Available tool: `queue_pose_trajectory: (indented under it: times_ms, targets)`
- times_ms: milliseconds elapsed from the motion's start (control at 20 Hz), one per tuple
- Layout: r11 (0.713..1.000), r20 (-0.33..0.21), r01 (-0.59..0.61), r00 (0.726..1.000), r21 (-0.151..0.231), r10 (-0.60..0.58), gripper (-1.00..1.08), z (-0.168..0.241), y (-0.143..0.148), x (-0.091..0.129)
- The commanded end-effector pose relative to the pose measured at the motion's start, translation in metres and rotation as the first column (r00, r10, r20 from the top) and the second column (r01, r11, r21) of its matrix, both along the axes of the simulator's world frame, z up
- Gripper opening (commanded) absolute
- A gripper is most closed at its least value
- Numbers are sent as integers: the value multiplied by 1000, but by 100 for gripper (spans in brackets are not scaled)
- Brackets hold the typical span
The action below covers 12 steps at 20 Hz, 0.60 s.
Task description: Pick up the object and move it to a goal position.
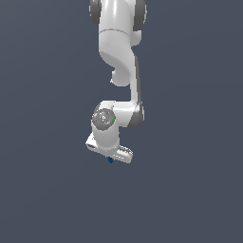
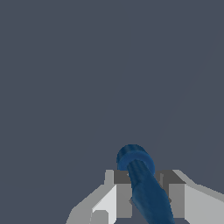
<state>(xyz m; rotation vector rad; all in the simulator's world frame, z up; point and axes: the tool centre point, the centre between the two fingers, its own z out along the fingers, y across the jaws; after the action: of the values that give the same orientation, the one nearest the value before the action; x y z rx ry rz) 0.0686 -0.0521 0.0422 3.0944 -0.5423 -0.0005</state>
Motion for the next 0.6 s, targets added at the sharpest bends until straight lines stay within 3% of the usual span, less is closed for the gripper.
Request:
queue_pose_trajectory:
  times_ms: [0,550]
  targets:
    - [1000,0,0,1000,0,0,-100,0,0,0]
    - [1000,0,0,1000,0,0,-100,17,14,-7]
